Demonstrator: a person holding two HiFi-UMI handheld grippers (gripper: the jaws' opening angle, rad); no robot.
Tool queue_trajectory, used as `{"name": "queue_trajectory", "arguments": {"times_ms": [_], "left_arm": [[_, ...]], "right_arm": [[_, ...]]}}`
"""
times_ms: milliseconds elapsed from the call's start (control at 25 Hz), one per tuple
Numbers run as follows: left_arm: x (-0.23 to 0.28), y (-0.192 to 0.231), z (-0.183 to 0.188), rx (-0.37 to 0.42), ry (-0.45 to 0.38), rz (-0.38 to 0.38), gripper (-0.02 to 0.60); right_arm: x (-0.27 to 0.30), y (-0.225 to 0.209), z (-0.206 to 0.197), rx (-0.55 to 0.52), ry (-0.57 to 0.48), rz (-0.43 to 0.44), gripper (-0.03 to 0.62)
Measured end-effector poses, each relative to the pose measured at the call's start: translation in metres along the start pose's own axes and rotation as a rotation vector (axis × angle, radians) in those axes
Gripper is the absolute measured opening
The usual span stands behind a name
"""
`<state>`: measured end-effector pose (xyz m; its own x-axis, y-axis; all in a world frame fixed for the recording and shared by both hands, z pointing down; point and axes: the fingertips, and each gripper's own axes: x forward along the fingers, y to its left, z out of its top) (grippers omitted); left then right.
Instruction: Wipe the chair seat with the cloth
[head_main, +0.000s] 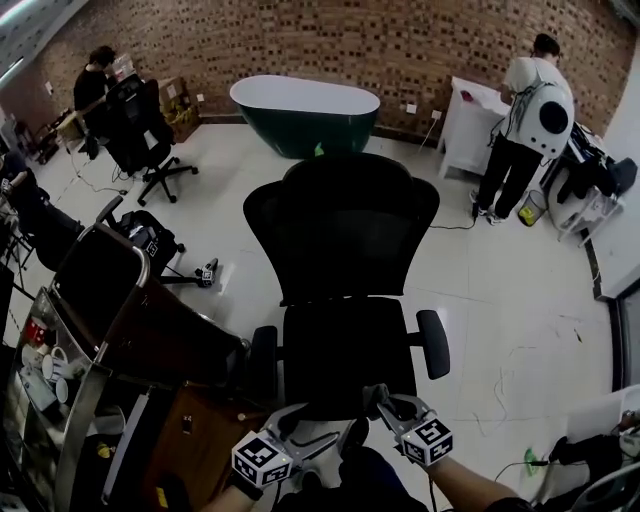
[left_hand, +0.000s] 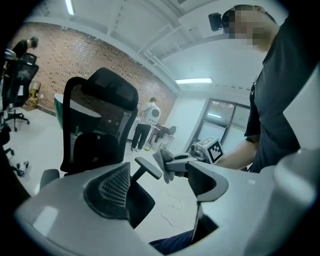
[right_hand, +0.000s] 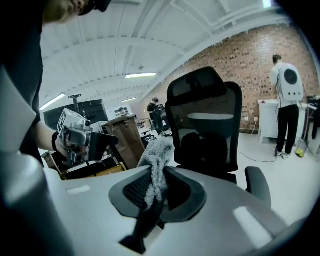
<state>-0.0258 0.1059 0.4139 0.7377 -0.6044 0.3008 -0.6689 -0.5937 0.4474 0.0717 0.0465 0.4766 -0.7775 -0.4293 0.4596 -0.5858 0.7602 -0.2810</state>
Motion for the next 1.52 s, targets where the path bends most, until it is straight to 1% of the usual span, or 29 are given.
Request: {"name": "queue_trajectory", "arguments": {"times_ms": [160,320,480,640,760,920,1160,1360,1520], "left_arm": [[-0.054,-0.038,-0.019,0.038,-0.022,-0.027,0.385],[-0.105,-0.081,-0.047,0.066,-0.024,-0.074,0.385],[-0.145,-0.114,-0.068,0.056,-0.039,-0.082,0.383],[-0.165,-0.141,-0.073,0.07,-0.056,-0.088,0.382],[-0.172,-0.158,-0.07,0.09,-0.075,-0.085,0.383],[-0.173,-0.175,-0.07,0.103,-0.1,-0.062,0.383],[-0.157,-0.2,-0.064,0.077,-0.164,-0.006,0.383],[-0.143,-0.22,-0.062,0.082,-0.178,0.017,0.383],[-0.144,-0.23,-0.06,0.092,-0.19,0.041,0.382]], "right_arm": [[-0.035,0.061,0.008,-0.02,-0.068,-0.035,0.046],[-0.078,0.115,-0.002,0.025,-0.136,-0.089,0.046],[-0.123,0.163,-0.018,0.036,-0.152,-0.123,0.046],[-0.166,0.192,-0.028,0.041,-0.171,-0.153,0.046],[-0.189,0.202,-0.032,0.042,-0.19,-0.164,0.046],[-0.212,0.207,-0.032,0.03,-0.215,-0.16,0.046],[-0.245,0.198,-0.028,-0.007,-0.253,-0.113,0.044],[-0.266,0.187,-0.027,-0.003,-0.279,-0.084,0.044],[-0.27,0.19,-0.027,-0.012,-0.299,-0.044,0.044]]}}
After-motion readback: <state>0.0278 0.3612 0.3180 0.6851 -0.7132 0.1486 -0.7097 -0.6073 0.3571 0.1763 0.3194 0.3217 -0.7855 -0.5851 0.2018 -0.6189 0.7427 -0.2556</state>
